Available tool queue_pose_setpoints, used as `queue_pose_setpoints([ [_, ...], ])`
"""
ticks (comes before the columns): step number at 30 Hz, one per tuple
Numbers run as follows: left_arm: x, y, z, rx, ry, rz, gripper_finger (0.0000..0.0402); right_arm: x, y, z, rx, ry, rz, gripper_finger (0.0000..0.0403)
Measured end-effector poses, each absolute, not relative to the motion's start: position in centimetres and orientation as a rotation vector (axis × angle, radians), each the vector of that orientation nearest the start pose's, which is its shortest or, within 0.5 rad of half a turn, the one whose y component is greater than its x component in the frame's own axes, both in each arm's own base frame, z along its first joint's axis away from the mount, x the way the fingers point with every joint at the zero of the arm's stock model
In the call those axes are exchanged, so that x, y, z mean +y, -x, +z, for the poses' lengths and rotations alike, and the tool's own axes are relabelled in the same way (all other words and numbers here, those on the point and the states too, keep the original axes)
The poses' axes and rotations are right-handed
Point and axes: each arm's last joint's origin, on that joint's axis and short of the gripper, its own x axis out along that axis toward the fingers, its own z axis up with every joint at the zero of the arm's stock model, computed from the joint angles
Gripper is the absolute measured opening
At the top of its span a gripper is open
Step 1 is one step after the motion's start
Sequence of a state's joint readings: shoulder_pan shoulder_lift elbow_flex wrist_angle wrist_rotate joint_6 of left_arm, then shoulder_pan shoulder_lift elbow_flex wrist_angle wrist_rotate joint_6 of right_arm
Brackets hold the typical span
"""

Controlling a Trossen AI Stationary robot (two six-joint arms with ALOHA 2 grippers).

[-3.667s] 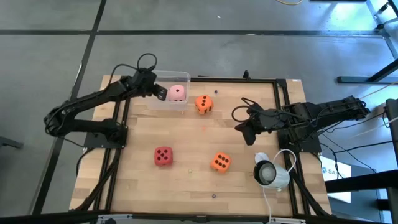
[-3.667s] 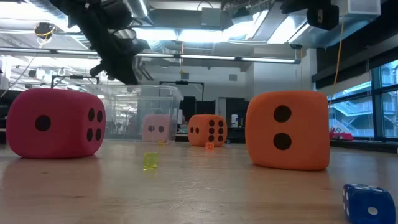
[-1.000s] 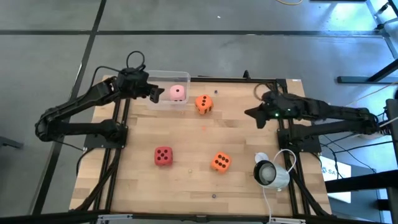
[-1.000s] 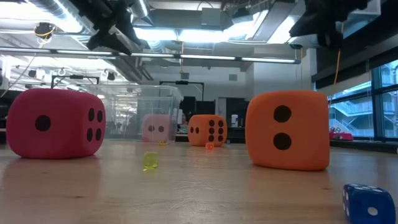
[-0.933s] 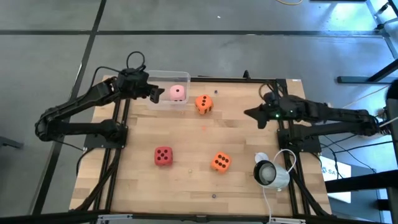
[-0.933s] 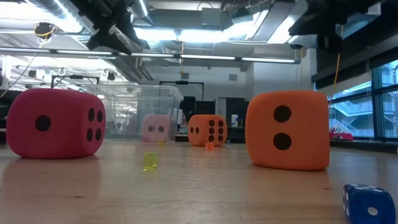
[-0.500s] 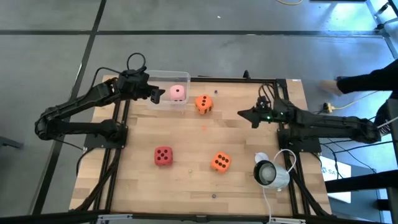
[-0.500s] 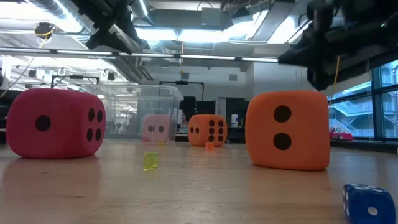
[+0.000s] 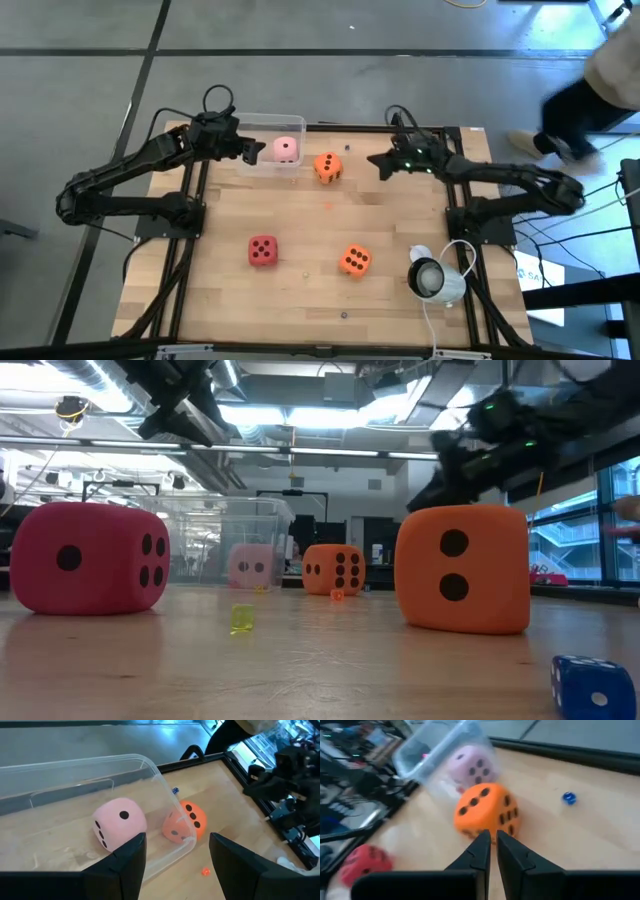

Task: Pick & Place Dice
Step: Put the bottom large orange die into the transparent bin

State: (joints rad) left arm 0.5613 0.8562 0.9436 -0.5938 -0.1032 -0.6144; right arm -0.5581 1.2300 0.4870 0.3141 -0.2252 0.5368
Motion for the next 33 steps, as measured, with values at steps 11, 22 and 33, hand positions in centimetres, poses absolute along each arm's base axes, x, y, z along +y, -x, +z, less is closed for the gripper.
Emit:
queue_pose_setpoints([
  [11,9.3,-14.3,33.7,0.289,0.701,0.780,0.0207,-15.1,-25.5,19.3,0.418,-0.773,-0.657,0.0117],
  [22,9.3,-14.3,33.7,0.290,0.699,0.780,0.0207,-19.0,-29.5,20.9,0.562,-0.848,-0.760,0.0124],
  [33,9.4,-14.4,34.0,0.259,0.695,0.762,0.0207,-20.5,-32.1,21.1,0.822,-0.806,-0.716,0.0133],
])
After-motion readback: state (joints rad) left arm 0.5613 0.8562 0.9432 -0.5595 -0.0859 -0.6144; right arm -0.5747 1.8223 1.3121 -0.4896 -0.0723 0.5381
